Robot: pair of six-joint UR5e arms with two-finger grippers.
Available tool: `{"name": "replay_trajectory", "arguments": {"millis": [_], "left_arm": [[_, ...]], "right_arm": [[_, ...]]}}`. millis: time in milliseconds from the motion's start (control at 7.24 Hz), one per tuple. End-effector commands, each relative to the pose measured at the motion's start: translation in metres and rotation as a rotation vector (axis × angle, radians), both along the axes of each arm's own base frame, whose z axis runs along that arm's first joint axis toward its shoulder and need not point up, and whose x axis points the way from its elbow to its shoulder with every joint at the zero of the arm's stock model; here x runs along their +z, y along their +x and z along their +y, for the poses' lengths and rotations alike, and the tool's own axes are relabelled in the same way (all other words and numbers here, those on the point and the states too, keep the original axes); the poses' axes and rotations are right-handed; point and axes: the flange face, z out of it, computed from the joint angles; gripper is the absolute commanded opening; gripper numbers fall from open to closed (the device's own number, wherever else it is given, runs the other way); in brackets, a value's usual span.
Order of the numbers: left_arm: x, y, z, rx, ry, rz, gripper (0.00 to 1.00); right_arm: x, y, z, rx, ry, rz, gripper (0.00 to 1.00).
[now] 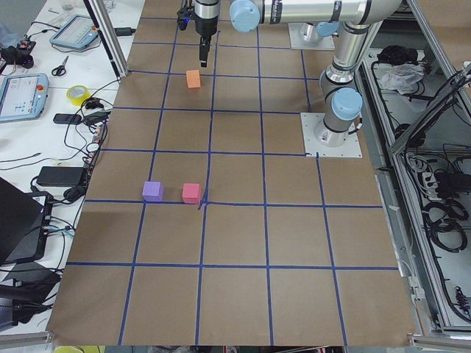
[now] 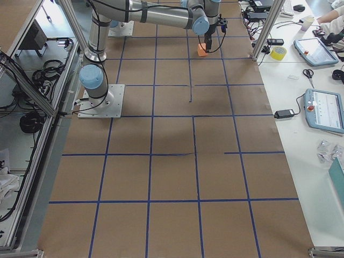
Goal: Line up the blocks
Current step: 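Open the right gripper to release the orange cube and lift away, then move the left gripper over the orange cube and grasp it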
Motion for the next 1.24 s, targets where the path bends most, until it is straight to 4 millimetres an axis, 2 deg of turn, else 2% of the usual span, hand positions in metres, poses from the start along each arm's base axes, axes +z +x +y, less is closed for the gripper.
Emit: {"name": "replay_trajectory", "arguments": {"millis": [0, 138, 276, 553, 691, 829, 967, 1105], "left_arm": [[-0.092, 0.001, -0.021, -0.005, 0.046, -0.006, 1.00], [-0.125, 0.002, -0.033, -0.002, 0.050, -0.008, 1.00], [-0.149, 0.003, -0.046, -0.002, 0.041, -0.009, 1.00], [-0.174, -0.002, -0.065, 0.074, -0.005, -0.005, 1.00], [-0.177, -0.034, -0.070, 0.091, -0.040, 0.005, 1.00], [-0.181, -0.071, -0.079, 0.079, -0.057, 0.011, 1.00], [-0.183, -0.112, -0.087, 0.127, -0.072, 0.028, 1.00], [-0.191, -0.148, -0.092, 0.142, -0.075, 0.036, 1.00]], "right_arm": [[0.052, -0.020, 0.029, 0.039, -0.040, -0.001, 1.00], [0.063, -0.022, 0.030, 0.041, -0.075, -0.004, 1.00], [0.065, -0.025, 0.028, 0.038, -0.093, -0.001, 1.00], [0.073, -0.030, 0.024, 0.037, -0.142, 0.001, 1.00], [0.070, -0.027, 0.024, 0.042, -0.131, -0.028, 1.00], [0.071, -0.033, 0.022, 0.032, -0.135, -0.027, 1.00], [0.080, -0.042, 0.023, 0.017, -0.149, -0.018, 1.00], [0.089, -0.038, 0.028, 0.025, -0.166, -0.035, 1.00]]}}
